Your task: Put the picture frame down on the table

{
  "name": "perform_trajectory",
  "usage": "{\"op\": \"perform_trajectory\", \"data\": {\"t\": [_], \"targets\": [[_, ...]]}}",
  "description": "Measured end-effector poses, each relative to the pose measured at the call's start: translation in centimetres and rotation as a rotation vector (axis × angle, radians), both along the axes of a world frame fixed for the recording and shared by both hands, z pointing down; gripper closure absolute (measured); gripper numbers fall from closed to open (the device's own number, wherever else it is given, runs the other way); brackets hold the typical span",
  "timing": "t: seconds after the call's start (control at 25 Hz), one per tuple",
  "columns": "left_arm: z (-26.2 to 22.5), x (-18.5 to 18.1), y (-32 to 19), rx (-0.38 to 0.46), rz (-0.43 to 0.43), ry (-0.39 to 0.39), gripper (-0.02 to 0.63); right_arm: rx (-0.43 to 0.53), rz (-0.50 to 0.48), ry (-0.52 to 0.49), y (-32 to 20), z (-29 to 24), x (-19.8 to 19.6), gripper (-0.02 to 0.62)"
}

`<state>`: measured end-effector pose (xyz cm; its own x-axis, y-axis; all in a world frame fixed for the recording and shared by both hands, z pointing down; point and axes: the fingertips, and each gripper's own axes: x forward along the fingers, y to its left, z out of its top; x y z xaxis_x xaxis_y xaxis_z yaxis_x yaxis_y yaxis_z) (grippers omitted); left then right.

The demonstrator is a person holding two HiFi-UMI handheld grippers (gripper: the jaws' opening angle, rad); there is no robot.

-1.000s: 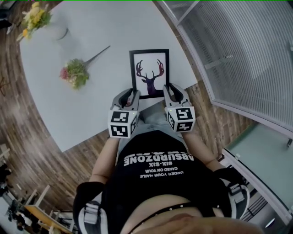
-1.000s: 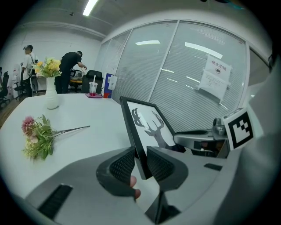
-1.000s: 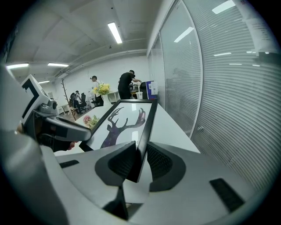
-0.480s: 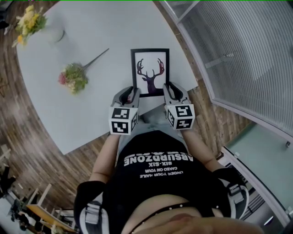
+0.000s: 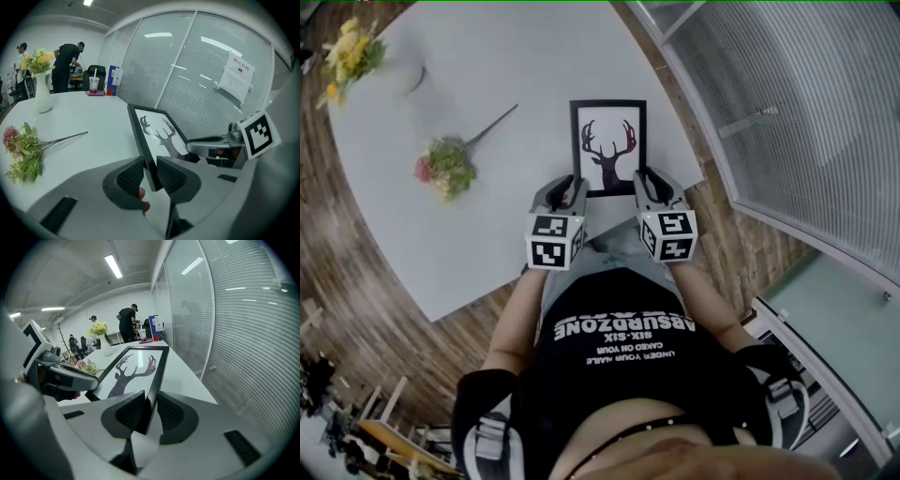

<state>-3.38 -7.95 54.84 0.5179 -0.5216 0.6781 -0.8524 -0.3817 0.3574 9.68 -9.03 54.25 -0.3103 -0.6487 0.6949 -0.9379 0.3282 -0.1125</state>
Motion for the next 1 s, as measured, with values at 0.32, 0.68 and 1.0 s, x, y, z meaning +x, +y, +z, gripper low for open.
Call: {"op": "perform_trajectory", "data": {"t": [0.32,0.68,1.0], "targets": [[1.2,0.3,-0.9,-0.023,0.011,-0.009,0.511,-0.017,-0.001,0.016,-0.9,1.1,0.3,0.500],[2.6,0.5,-1.5,-0.051,0.014,-0.022,0.511,-0.039,-0.001,0.025,-1.5,2.7,0.4,0.499],[4.5,0.8,-1.9,-0.101,0.000,-0.012,0.511,-0.079,-0.006,0.030,-1.9,4.8,0.7,0.499]]}}
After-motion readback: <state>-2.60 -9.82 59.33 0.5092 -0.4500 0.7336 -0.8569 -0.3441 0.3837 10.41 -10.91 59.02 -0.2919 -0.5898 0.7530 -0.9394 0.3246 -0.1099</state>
